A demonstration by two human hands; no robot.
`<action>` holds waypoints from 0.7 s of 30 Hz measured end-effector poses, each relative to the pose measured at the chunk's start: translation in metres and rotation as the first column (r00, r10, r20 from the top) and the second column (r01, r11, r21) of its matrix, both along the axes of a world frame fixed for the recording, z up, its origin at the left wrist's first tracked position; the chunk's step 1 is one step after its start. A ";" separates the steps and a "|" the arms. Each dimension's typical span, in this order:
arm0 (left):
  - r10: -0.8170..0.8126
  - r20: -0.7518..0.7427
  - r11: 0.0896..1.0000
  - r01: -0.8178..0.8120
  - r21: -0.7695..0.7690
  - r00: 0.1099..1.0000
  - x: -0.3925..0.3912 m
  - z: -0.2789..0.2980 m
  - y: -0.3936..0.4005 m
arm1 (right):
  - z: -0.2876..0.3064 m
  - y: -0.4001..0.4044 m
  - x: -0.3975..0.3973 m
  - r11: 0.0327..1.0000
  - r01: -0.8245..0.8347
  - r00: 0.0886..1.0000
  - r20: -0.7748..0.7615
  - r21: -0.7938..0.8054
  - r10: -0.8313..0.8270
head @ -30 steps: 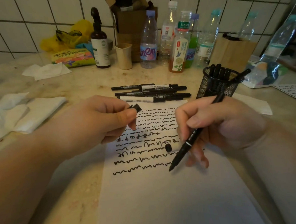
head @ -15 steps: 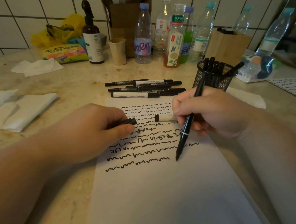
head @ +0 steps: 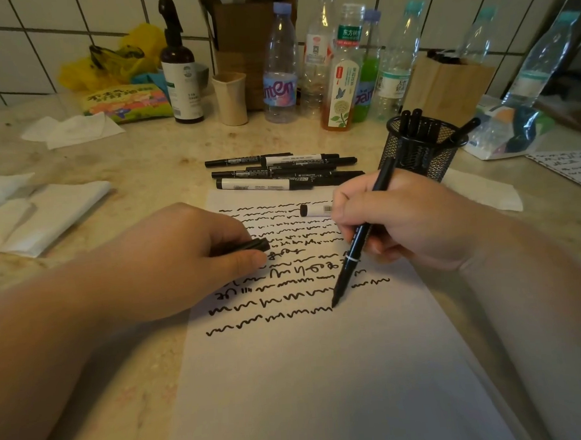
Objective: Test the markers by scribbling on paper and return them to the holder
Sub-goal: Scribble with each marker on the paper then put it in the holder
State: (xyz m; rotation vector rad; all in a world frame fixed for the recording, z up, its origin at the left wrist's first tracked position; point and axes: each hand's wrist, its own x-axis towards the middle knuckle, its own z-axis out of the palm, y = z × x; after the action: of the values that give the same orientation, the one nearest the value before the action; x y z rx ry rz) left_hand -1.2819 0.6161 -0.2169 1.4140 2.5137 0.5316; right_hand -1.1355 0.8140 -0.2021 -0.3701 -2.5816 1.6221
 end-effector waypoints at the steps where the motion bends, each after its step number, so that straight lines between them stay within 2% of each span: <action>1: 0.001 0.000 1.000 -0.001 -0.001 1.000 0.000 0.000 0.000 | 0.000 0.000 0.000 1.000 0.000 1.000 0.004 0.002 0.000; 17: -0.028 -0.003 1.000 0.028 -0.012 1.000 -0.001 0.001 -0.002 | 0.002 0.004 0.002 0.998 0.064 0.998 0.013 0.008 -0.064; 21: -0.036 0.007 0.999 0.036 0.005 0.999 0.001 0.002 -0.002 | 0.001 0.006 0.001 0.996 0.049 0.998 -0.042 -0.068 -0.052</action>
State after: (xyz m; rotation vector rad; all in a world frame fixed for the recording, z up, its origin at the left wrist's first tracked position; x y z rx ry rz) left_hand -1.2812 0.6143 -0.2149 1.4534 2.4786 0.5350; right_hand -1.1343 0.8204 -0.2012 -0.3960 -2.4706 1.6840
